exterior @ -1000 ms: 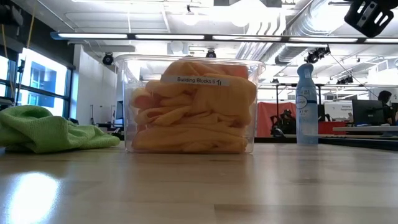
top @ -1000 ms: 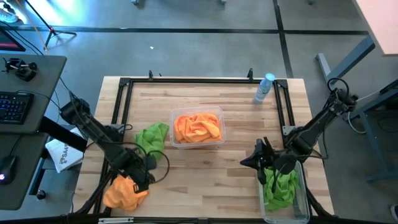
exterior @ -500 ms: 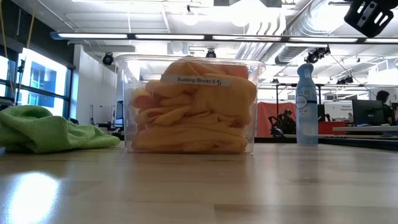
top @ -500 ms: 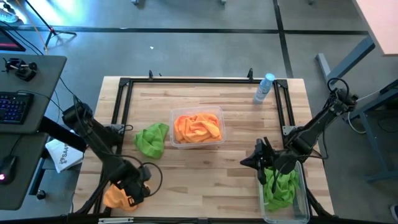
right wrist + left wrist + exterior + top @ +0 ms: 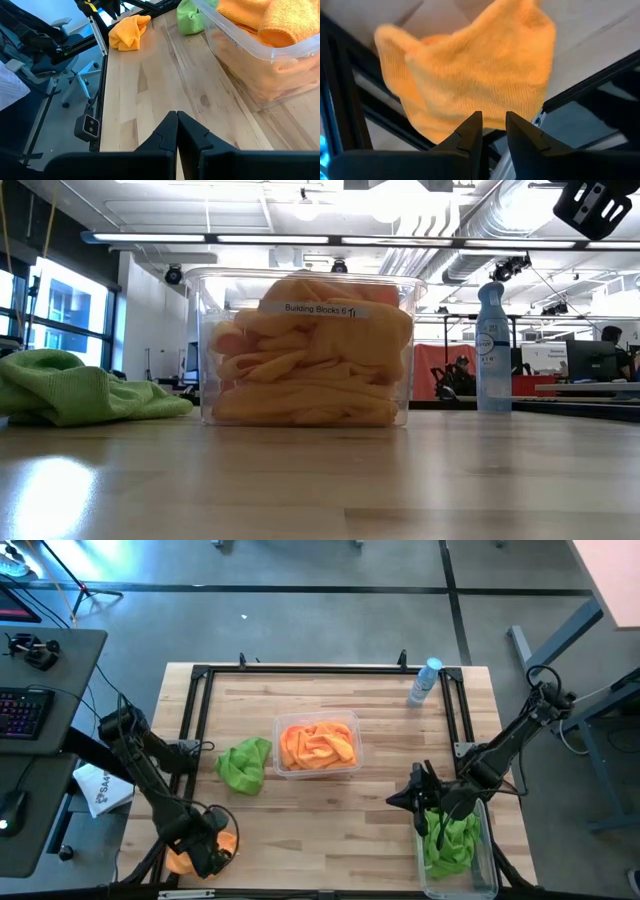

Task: Sort microfiber towel by color & place in baskets
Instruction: Put the yellow microfiber cloth into the top transparent bin

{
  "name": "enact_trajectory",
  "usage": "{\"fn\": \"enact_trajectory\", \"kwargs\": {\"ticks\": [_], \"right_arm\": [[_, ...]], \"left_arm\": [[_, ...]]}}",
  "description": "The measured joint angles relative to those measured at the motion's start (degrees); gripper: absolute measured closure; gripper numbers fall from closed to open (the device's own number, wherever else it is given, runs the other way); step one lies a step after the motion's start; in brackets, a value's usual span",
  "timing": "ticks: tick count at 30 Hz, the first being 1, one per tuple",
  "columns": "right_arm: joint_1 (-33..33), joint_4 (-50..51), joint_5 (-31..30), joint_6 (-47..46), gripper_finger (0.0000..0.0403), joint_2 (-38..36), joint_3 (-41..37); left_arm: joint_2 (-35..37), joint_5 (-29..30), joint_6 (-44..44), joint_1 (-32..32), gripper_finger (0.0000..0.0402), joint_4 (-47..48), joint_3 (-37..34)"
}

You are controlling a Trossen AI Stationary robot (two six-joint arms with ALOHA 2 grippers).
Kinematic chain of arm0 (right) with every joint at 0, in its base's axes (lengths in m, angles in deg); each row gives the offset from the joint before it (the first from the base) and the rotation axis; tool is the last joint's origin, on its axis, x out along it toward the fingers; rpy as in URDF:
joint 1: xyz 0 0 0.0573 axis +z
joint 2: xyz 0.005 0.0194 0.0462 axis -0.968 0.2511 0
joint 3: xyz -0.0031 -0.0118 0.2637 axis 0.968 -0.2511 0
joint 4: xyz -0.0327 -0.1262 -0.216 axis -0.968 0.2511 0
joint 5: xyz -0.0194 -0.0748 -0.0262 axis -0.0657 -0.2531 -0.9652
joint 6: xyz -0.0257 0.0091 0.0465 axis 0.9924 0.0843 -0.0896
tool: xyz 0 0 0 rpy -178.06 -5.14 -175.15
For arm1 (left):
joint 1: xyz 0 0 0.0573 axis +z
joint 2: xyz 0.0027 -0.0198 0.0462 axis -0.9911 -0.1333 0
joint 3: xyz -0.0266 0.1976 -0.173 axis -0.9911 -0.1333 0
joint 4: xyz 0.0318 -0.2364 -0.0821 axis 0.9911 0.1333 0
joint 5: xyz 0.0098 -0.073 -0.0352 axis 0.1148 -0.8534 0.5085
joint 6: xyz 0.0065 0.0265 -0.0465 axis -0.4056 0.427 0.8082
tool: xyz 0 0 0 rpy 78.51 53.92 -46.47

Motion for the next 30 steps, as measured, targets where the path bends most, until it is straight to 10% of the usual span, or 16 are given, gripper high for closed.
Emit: {"fn": "enact_trajectory", "kwargs": {"ticks": [30], "right_arm": [[0.00, -0.37, 0.02, 0.29, 0.0403, 0.02, 0.02]], "left_arm": [[-14.76, -4.29, -12.01, -6.17, 0.0345, -7.61, 0.00]]}}
